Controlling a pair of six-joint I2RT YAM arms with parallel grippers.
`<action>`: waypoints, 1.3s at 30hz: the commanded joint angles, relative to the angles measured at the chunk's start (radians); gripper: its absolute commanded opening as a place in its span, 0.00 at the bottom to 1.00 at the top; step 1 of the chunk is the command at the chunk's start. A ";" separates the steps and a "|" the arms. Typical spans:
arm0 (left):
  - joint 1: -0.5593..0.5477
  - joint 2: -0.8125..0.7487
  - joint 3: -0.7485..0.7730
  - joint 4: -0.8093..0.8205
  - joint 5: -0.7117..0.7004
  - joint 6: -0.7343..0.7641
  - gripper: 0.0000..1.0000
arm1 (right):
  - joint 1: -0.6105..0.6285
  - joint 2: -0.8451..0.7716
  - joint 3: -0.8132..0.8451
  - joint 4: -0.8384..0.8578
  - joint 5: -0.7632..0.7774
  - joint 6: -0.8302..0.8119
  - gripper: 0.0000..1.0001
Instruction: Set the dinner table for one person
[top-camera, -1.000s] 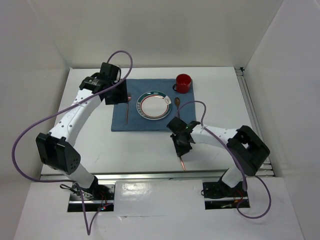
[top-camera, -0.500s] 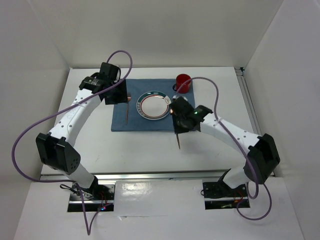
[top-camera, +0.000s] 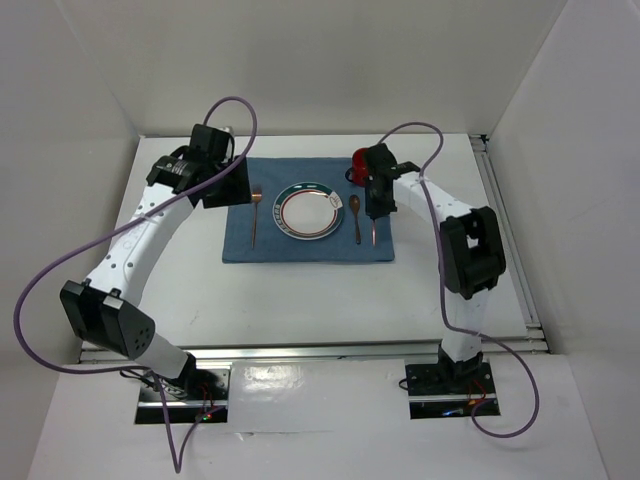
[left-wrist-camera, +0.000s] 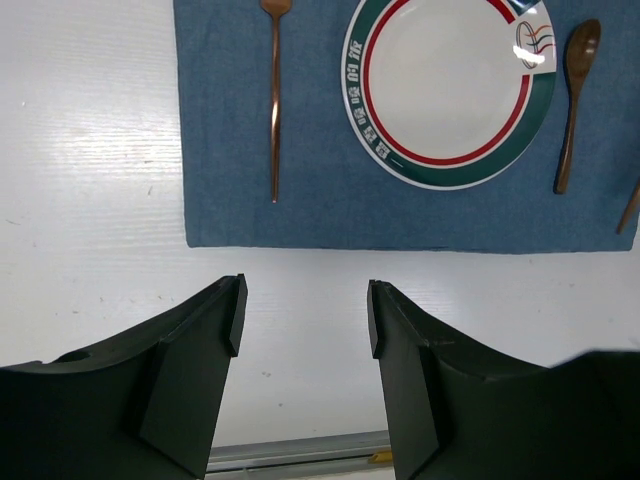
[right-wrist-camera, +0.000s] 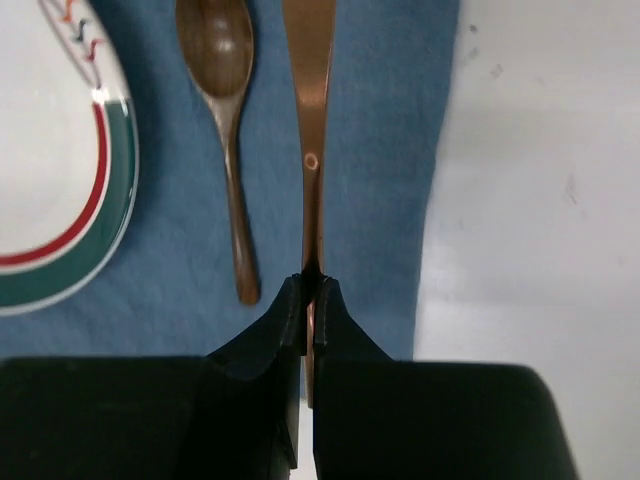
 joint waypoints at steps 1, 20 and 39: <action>-0.004 -0.034 0.027 -0.008 -0.028 -0.004 0.68 | -0.032 0.068 0.083 0.077 -0.048 -0.040 0.00; -0.004 -0.030 0.073 0.000 -0.018 0.016 0.70 | -0.138 -0.180 0.049 -0.002 0.003 0.017 0.86; -0.004 -0.360 -0.162 0.268 0.038 0.016 0.91 | -0.250 -0.756 -0.338 -0.127 0.078 0.184 1.00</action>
